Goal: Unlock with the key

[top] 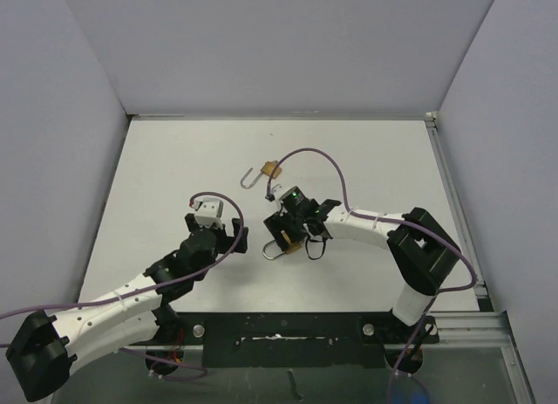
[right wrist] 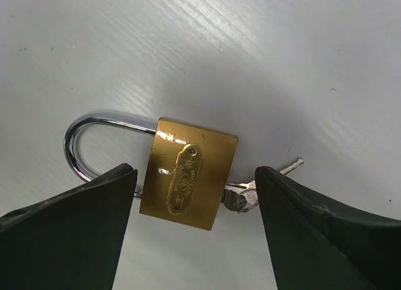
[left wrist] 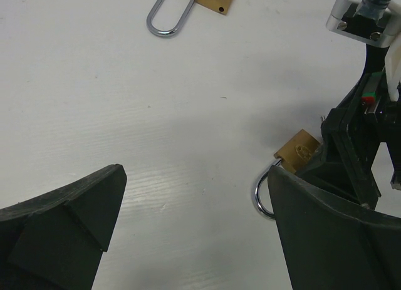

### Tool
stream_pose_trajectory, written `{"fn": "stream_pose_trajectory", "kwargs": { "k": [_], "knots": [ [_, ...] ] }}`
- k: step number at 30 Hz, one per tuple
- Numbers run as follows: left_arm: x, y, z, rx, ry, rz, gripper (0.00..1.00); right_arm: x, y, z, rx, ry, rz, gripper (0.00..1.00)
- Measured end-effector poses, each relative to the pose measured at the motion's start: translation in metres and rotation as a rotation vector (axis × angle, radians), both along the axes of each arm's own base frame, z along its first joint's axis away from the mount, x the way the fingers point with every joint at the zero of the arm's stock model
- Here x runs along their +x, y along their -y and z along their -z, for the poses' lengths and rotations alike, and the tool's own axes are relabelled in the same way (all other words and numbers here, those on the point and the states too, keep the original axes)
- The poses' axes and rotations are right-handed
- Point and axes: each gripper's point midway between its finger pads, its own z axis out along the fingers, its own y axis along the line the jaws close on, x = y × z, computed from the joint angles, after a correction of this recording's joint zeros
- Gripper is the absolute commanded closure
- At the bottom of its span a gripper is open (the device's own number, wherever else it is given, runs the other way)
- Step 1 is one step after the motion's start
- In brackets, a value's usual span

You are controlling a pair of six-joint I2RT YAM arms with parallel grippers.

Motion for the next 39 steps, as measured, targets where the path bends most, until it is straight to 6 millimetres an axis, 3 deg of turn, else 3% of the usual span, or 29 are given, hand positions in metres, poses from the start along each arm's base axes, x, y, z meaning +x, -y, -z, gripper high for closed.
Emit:
{"fn": "stream_pose_trajectory", "kwargs": {
  "k": [16, 32, 39],
  "knots": [
    [0.003, -0.004, 0.002, 0.004, -0.005, -0.017, 0.02, -0.006, 0.0, 0.018, -0.037, -0.043, -0.011, 0.27],
    [0.001, -0.003, 0.013, 0.02, -0.034, 0.001, 0.02, -0.006, -0.001, 0.017, -0.041, -0.047, 0.002, 0.69],
    [-0.001, -0.001, 0.021, 0.031, -0.056, 0.019, 0.02, -0.006, 0.001, 0.017, -0.043, -0.05, 0.026, 0.75]
  ]
}}
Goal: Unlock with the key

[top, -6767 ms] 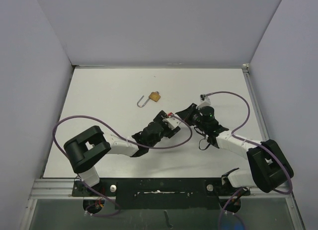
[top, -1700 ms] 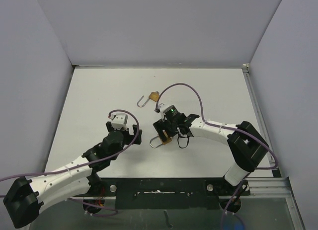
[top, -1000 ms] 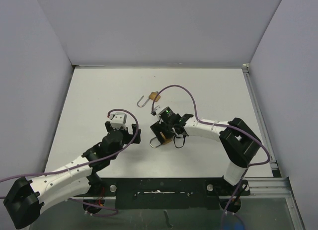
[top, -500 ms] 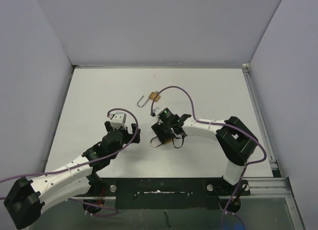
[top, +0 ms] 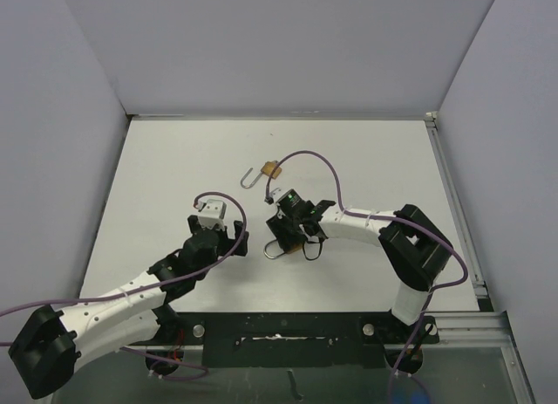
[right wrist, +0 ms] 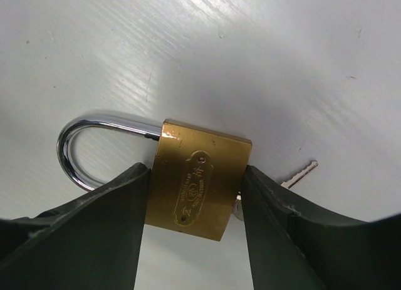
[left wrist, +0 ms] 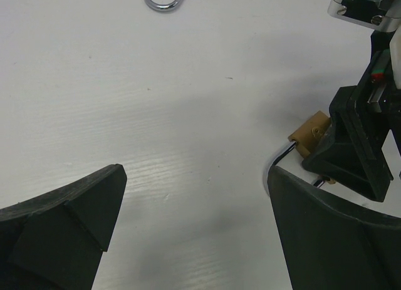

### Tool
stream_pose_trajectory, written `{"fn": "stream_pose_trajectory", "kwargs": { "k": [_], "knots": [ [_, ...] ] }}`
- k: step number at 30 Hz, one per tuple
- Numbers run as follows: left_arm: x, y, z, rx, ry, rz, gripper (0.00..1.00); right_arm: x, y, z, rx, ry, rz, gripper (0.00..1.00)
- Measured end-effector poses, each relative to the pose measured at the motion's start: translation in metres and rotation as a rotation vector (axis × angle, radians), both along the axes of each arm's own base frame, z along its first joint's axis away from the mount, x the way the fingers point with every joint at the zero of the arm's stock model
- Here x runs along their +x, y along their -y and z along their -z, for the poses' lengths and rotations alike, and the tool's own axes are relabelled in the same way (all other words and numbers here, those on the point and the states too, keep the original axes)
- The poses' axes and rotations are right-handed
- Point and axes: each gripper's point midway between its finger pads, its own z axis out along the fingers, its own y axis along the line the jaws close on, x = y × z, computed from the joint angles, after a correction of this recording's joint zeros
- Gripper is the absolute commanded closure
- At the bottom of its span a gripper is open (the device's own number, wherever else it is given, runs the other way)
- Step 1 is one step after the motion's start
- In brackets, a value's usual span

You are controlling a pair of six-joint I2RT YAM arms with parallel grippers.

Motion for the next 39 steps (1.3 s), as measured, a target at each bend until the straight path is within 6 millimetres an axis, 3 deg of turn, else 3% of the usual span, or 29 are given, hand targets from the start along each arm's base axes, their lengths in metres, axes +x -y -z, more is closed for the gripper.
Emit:
{"fn": "stream_pose_trajectory", "kwargs": {
  "k": [7, 17, 24, 33, 39],
  "knots": [
    [-0.001, 0.005, 0.005, -0.016, 0.002, 0.022, 0.02, 0.002, 0.005, -0.002, -0.002, -0.003, 0.03, 0.76],
    [-0.011, 0.02, 0.029, -0.044, -0.036, 0.116, 0.02, 0.022, 0.018, -0.029, 0.055, 0.037, 0.106, 0.76],
    [-0.006, 0.04, 0.024, -0.1, -0.012, 0.166, 0.02, 0.022, 0.023, -0.028, 0.047, 0.023, 0.123, 0.76],
    [-0.003, 0.069, 0.05, -0.086, -0.077, 0.243, 0.02, 0.024, 0.021, -0.034, 0.059, 0.025, 0.132, 0.76],
    [0.002, 0.09, 0.043, -0.111, -0.055, 0.28, 0.02, 0.022, 0.021, -0.044, 0.077, 0.032, 0.128, 0.77]
  ]
}}
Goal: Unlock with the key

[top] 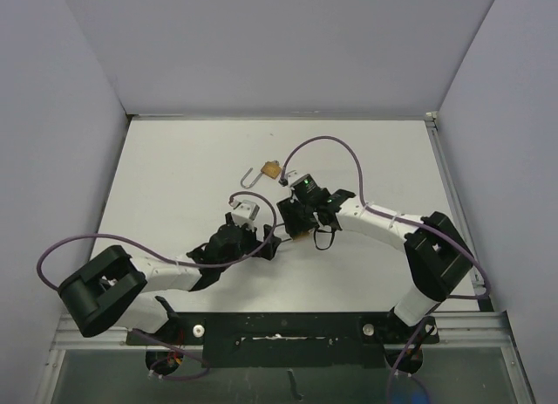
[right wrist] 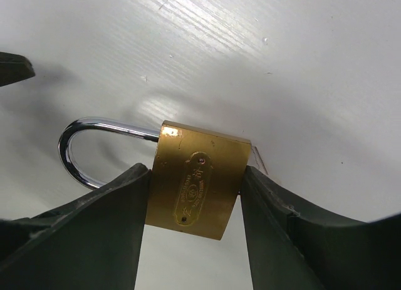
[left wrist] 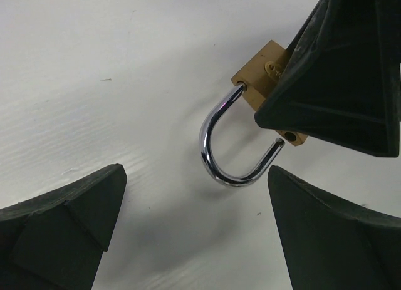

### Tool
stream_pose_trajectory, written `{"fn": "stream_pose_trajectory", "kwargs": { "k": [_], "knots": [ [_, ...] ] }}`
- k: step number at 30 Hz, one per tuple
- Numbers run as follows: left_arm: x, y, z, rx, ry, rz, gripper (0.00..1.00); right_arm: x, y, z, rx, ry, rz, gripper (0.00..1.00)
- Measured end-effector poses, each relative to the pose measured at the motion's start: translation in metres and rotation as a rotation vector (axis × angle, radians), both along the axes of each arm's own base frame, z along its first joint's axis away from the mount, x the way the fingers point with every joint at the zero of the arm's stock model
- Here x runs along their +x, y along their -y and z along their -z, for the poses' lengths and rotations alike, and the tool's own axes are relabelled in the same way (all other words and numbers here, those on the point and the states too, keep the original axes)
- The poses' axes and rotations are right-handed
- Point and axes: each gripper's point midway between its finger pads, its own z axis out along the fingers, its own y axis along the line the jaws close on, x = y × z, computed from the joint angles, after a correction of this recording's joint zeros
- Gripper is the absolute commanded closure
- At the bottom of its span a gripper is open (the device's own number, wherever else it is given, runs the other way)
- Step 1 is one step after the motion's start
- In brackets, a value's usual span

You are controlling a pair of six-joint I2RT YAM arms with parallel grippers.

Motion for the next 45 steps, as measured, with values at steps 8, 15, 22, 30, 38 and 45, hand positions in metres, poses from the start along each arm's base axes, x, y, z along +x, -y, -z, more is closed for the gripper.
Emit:
{"fn": "stream_pose_trajectory", "kwargs": {
  "k": [8, 15, 22, 30, 38, 45],
  "knots": [
    [0.012, 0.016, -0.003, 0.003, 0.019, 0.009, 0.02, -0.003, -0.002, -0.017, 0.037, 0.018, -0.008, 0.77],
    [0.016, 0.01, 0.01, 0.059, 0.022, -0.009, 0.02, -0.005, -0.001, -0.024, 0.048, 0.02, -0.012, 0.77],
    [0.028, 0.002, 0.012, 0.126, 0.078, -0.041, 0.02, -0.008, -0.002, -0.025, 0.053, 0.012, -0.018, 0.77],
    [0.05, 0.003, 0.005, 0.185, 0.174, -0.07, 0.02, -0.008, 0.0, -0.024, 0.049, 0.008, -0.016, 0.77],
    [0.063, 0.003, -0.005, 0.207, 0.29, -0.081, 0.02, 0.001, 0.004, -0.027, 0.06, 0.017, 0.013, 0.77],
    [0.056, -0.004, -0.019, 0.163, 0.306, -0.085, 0.02, 0.014, 0.018, -0.028, 0.064, 0.018, 0.068, 0.77]
  ]
}}
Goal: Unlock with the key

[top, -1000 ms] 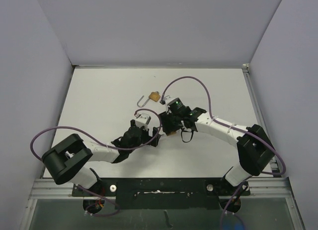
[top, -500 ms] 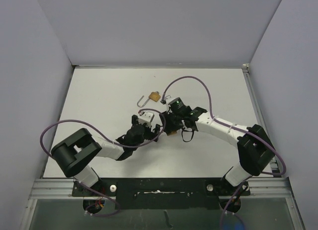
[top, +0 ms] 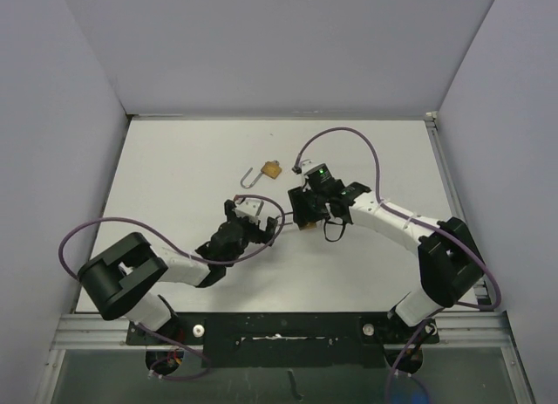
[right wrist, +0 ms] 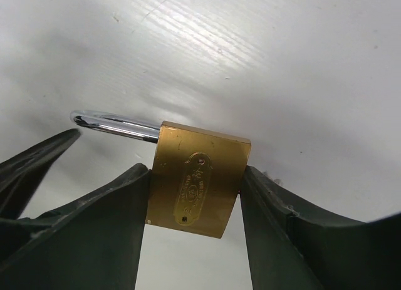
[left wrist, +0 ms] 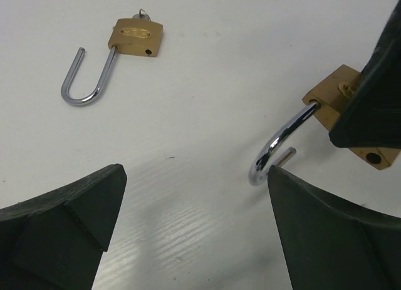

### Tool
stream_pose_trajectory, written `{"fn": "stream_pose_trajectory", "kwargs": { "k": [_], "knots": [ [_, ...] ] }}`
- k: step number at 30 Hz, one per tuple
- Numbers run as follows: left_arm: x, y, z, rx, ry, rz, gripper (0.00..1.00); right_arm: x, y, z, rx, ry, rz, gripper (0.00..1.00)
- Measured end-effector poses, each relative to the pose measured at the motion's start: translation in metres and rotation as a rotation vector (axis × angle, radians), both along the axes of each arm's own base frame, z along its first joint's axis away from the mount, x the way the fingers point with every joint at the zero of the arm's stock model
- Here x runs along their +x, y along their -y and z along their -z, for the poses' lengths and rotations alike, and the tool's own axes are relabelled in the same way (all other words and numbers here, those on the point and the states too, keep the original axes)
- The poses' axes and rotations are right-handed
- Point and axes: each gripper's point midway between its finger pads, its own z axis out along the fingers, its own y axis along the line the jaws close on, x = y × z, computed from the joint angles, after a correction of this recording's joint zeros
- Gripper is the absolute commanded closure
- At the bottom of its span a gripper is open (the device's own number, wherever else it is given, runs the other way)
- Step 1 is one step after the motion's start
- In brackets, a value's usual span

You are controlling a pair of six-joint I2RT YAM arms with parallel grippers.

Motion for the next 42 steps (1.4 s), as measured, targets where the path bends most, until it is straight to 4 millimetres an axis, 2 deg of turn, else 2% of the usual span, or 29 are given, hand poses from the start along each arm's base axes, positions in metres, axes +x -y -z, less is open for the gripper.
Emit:
{"fn": "stream_pose_trajectory", "kwargs": {
  "k": [4, 10, 17, 21, 32, 42],
  "knots": [
    [-0.007, -0.002, -0.017, -0.059, 0.016, 0.015, 0.02, 0.009, 0.01, 0.0, -0.006, 0.005, 0.038, 0.77],
    [-0.014, 0.009, -0.016, -0.076, 0.004, 0.086, 0.02, 0.015, 0.007, -0.006, 0.004, 0.019, 0.04, 0.77],
    [-0.017, 0.025, 0.019, -0.024, -0.043, 0.164, 0.02, 0.016, 0.003, -0.011, 0.016, 0.025, 0.034, 0.77],
    [-0.01, 0.03, 0.025, -0.007, -0.019, 0.168, 0.02, 0.013, 0.002, -0.011, 0.014, 0.019, 0.026, 0.78],
    [0.028, 0.036, 0.002, -0.029, 0.092, 0.128, 0.02, 0.004, -0.002, -0.021, 0.031, 0.023, 0.018, 0.78],
    [0.043, 0.03, -0.006, -0.05, 0.124, 0.096, 0.02, 0.003, -0.003, -0.027, 0.047, 0.036, 0.022, 0.78]
  ]
}}
